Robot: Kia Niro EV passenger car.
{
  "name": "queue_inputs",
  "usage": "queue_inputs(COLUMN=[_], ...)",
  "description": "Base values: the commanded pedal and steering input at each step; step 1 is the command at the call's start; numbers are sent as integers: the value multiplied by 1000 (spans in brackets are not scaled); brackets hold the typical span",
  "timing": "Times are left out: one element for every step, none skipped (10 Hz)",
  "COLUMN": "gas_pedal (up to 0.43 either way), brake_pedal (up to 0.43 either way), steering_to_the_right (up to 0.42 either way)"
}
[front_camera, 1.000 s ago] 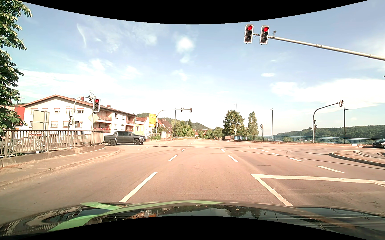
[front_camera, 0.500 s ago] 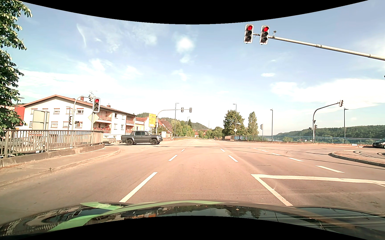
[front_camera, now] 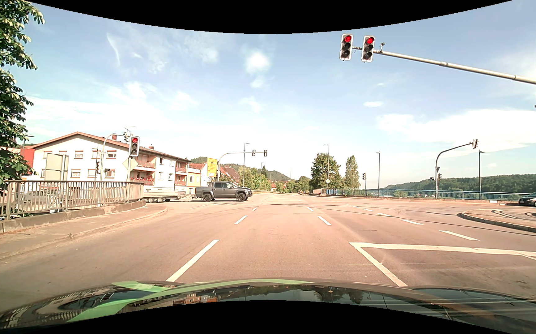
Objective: Follow the waypoints while adhering to traffic rules and regulations
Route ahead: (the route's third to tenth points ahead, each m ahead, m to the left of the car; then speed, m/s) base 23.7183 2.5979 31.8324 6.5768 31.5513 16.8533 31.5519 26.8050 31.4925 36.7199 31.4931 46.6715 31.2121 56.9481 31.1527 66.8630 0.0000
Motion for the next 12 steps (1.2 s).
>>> queue_inputs(gas_pedal=[0,0,0,0,0,0,0,0,0,0,0,0], brake_pedal=[183,183,189,183,183,183,189,183,183,183,183,183], steering_to_the_right=[-8,-8,-8,-8,-8,-8,-8,-8,-8,-8,-8,-8])
